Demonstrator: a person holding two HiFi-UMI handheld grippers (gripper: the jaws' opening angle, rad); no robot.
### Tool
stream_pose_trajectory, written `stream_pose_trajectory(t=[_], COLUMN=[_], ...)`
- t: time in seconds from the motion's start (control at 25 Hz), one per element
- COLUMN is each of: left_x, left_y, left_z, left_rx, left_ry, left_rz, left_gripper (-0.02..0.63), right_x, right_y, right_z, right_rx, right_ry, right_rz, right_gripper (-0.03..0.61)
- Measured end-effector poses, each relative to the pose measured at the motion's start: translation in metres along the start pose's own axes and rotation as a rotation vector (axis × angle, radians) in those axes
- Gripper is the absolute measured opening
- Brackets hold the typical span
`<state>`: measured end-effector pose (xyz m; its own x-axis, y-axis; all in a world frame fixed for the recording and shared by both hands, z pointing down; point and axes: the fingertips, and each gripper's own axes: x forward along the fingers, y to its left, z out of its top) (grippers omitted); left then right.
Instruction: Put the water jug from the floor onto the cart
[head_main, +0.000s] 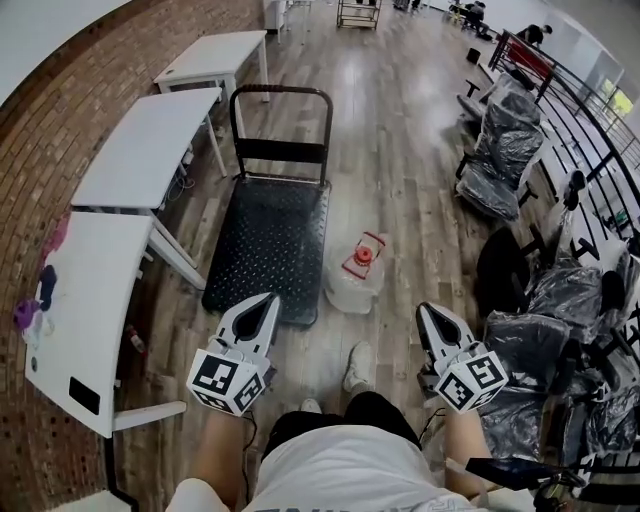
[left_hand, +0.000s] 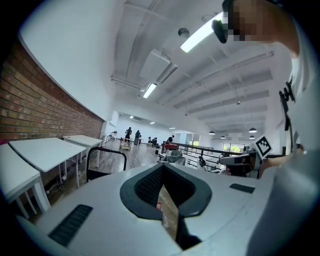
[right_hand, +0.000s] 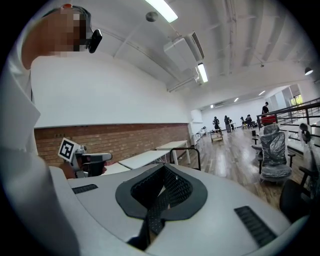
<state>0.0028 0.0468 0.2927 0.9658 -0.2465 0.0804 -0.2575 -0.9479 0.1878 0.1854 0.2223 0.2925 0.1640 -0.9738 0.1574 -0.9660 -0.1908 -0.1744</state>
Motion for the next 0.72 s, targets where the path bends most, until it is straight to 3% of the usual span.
stream_pose_trajectory(t=[0.4,0.6,0.72], left_x=[0.079,0.141,0.164], left_y=[0.040,0.041,0.047], left_z=[0.013,0.013,0.006], left_rx=[0.012,-0.028,-0.030], left_ry=[0.015,-0.014,0.010], left_rz=[0.118,0.108,0.145], left_gripper=[0.000,0.000,0.000], right_x=[0.105,0.152,0.179], right_y=[-0.070,-0.127,-0.154], right_z=[0.011,0.007,-0.003], right_rx=[-0.022,-0.041,-0.044], right_ry=[0.023,0.068,0.103], right_rz=[0.120,0.163,0.196], right_gripper=[-0.005,-0.005,-0.005])
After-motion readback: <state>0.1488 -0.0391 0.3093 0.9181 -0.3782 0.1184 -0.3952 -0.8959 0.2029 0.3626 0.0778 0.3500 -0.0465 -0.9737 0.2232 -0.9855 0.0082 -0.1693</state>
